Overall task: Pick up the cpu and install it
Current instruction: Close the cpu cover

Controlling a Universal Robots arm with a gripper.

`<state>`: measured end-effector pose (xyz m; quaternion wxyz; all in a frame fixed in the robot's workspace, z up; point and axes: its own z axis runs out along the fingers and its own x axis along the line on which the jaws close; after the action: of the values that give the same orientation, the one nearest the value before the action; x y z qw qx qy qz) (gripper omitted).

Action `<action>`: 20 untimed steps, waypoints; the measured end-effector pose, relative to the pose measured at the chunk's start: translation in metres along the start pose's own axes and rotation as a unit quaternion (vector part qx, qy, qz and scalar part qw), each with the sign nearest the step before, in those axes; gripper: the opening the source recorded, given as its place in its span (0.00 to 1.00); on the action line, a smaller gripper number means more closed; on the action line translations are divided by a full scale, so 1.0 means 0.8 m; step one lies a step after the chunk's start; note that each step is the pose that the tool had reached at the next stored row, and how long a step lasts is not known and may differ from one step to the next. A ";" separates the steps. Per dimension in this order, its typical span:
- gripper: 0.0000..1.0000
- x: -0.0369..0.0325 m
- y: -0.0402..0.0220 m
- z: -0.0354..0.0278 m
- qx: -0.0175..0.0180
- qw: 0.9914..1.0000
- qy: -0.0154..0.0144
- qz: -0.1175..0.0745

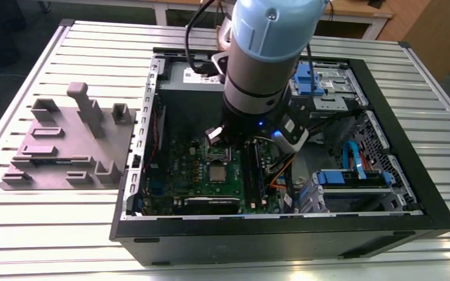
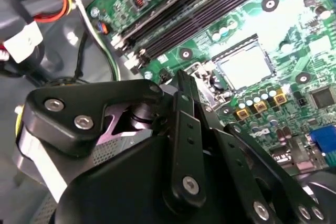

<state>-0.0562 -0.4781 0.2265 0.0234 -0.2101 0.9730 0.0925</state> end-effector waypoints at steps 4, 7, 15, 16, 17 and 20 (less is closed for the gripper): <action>0.10 0.0001 -0.0002 0.0013 -0.003 0.999 0.005 -0.034; 0.10 -0.0003 -0.0006 0.0021 -0.005 0.998 0.009 -0.056; 0.10 -0.0129 0.0035 0.0096 -0.009 0.998 0.008 -0.061; 0.10 -0.0141 0.0048 0.0110 -0.012 0.998 0.007 -0.061; 0.10 -0.0152 0.0057 0.0121 -0.015 0.998 0.005 -0.061; 0.10 -0.0172 0.0070 0.0140 -0.026 0.998 -0.001 -0.061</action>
<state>-0.0459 -0.4654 0.2176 0.0246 -0.2698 0.9556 0.1163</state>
